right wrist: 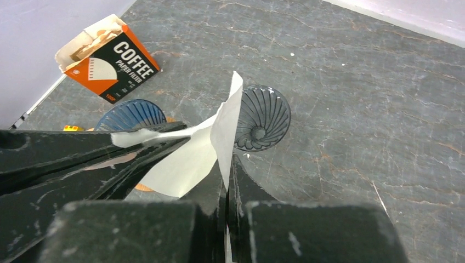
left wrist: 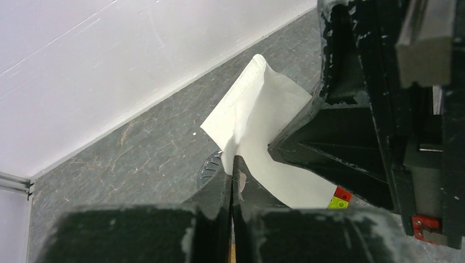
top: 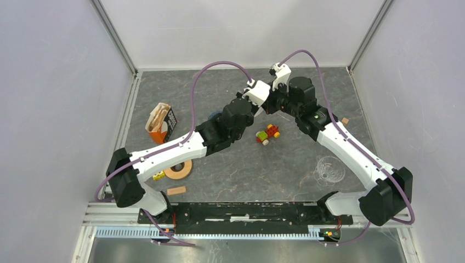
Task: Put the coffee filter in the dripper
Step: Place the coffee filter in the coffee dripper.
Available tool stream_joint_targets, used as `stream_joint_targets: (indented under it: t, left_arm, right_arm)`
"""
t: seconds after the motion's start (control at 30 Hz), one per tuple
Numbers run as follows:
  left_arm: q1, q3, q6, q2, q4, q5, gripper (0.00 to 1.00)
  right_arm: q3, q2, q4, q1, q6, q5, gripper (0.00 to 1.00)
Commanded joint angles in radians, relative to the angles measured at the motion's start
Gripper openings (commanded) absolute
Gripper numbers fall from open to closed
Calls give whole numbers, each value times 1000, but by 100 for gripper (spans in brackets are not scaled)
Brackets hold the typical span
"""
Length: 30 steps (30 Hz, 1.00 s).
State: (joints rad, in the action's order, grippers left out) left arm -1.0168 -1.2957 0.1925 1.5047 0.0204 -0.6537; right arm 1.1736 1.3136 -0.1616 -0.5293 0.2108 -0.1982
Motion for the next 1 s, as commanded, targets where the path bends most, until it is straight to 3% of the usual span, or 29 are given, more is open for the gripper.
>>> stream_joint_targets:
  t: [0.0,0.47,0.73,0.97]
  left_arm:
    - [-1,7,30,-35,70,-13,2]
    - [-1,7,51,-25,71,-49,2]
    - [-2,21,89,-28,110,-69,2]
    - [-2,39,88,-46,85,-12,2]
  right_arm:
    - [11,-16,-1,-1,-7,67,0]
    - [-19,-20,-3,-1,22,162,0]
    - [-49,-30,33,-1,15,91,1]
    - [-65,-49,80,-1,-54,-51,33]
